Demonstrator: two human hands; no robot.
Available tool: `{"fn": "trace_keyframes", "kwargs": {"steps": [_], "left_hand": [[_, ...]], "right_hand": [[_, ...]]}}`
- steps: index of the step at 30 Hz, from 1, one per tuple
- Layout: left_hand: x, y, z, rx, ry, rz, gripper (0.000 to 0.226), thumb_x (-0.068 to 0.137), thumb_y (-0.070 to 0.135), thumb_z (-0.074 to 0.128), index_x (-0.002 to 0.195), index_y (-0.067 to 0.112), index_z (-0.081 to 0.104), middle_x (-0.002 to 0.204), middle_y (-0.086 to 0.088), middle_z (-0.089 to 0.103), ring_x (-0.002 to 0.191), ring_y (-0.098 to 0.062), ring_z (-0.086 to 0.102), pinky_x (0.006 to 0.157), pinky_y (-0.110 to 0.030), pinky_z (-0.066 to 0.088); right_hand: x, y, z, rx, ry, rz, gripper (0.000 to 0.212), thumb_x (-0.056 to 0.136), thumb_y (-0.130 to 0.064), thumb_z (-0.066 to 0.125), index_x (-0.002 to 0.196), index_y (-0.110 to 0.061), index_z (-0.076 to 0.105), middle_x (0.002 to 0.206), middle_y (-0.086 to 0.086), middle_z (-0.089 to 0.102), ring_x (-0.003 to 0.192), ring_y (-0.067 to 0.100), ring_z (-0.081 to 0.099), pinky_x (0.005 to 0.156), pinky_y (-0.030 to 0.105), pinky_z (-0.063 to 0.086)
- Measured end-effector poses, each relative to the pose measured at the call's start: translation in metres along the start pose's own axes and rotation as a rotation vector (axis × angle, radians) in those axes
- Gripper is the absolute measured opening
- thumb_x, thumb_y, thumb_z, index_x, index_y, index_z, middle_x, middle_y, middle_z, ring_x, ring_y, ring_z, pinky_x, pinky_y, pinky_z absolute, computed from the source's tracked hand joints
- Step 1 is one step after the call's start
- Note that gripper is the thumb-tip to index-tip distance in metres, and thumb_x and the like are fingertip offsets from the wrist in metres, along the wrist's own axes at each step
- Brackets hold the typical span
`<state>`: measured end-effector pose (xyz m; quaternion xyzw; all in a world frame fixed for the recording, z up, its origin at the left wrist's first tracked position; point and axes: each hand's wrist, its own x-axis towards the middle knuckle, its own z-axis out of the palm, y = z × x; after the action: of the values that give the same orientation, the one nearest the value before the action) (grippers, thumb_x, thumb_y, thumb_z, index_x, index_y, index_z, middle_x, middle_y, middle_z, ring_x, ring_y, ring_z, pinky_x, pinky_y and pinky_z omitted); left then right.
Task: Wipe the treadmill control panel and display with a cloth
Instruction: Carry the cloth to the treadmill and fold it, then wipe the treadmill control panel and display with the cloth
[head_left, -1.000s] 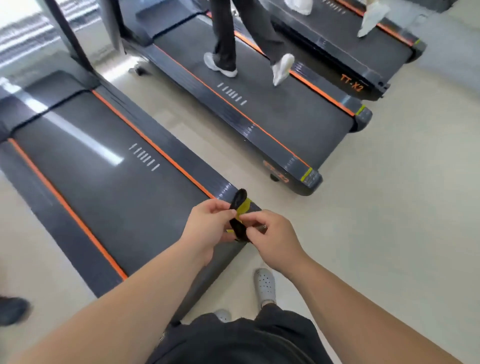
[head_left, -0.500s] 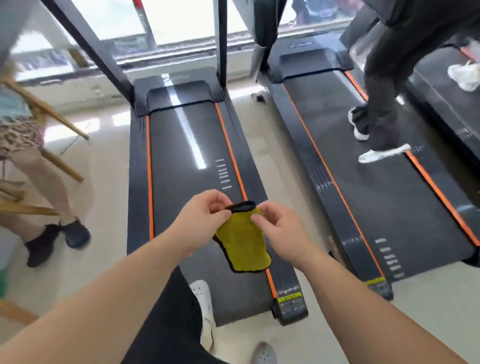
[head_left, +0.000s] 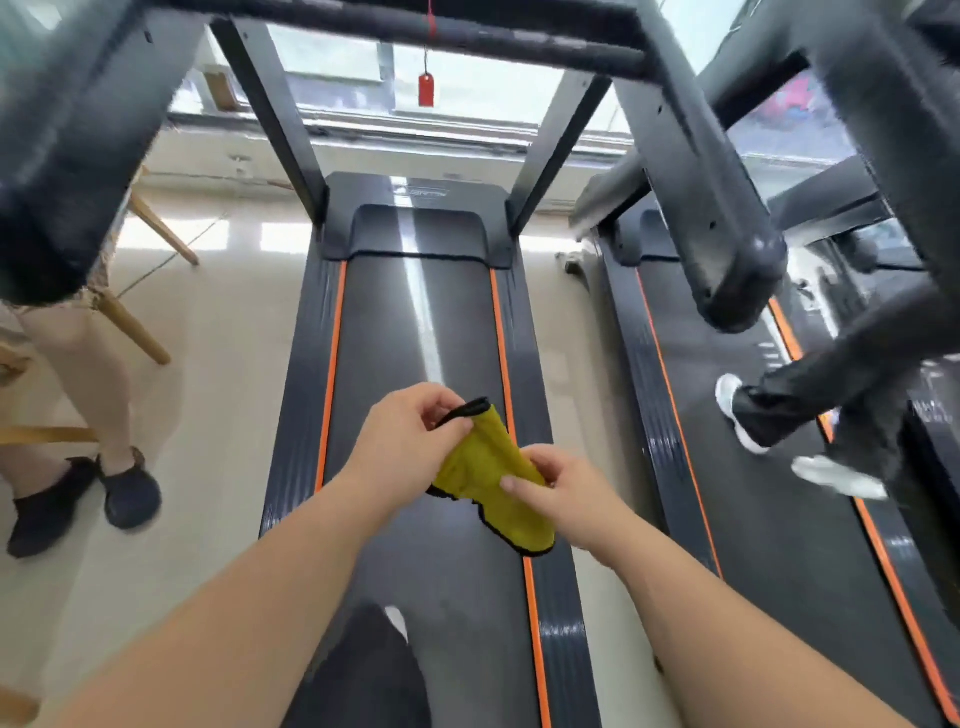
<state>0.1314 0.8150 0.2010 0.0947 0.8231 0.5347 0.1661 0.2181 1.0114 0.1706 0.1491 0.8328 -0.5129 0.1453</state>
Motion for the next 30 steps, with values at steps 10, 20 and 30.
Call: {"fn": "trace_keyframes", "kwargs": {"steps": [10, 20, 30], "left_hand": [[0.135, 0.119, -0.142, -0.001, 0.145, -0.028, 0.009, 0.088, 0.022, 0.068, 0.079, 0.025, 0.069, 0.074, 0.003, 0.064, 0.079, -0.023, 0.063, 0.073, -0.04, 0.051], [0.323, 0.155, -0.157, -0.054, 0.252, -0.15, 0.024, 0.07, 0.042, 0.059, 0.088, 0.03, 0.07, 0.087, -0.002, 0.074, 0.091, -0.026, 0.07, 0.085, -0.05, 0.057], [0.52, 0.231, -0.145, -0.036, 0.355, -0.204, 0.001, 0.086, 0.018, 0.066, 0.086, 0.02, 0.066, 0.081, -0.003, 0.067, 0.073, -0.018, 0.059, 0.065, -0.033, 0.045]], "right_hand": [[0.109, -0.203, -0.088, -0.397, -0.063, -0.066, 0.012, 0.085, -0.027, 0.078, 0.086, -0.028, 0.067, 0.078, -0.008, 0.063, 0.076, 0.012, 0.058, 0.065, 0.026, 0.046], [0.293, -0.239, -0.189, -0.272, 0.075, -0.14, 0.016, 0.096, -0.009, 0.06, 0.097, -0.022, 0.069, 0.085, -0.011, 0.068, 0.079, 0.002, 0.059, 0.065, 0.013, 0.04], [0.474, -0.302, -0.31, -0.354, 0.143, -0.294, 0.017, 0.099, -0.012, 0.056, 0.104, -0.019, 0.071, 0.098, -0.011, 0.065, 0.098, 0.014, 0.059, 0.08, 0.026, 0.037]]}}
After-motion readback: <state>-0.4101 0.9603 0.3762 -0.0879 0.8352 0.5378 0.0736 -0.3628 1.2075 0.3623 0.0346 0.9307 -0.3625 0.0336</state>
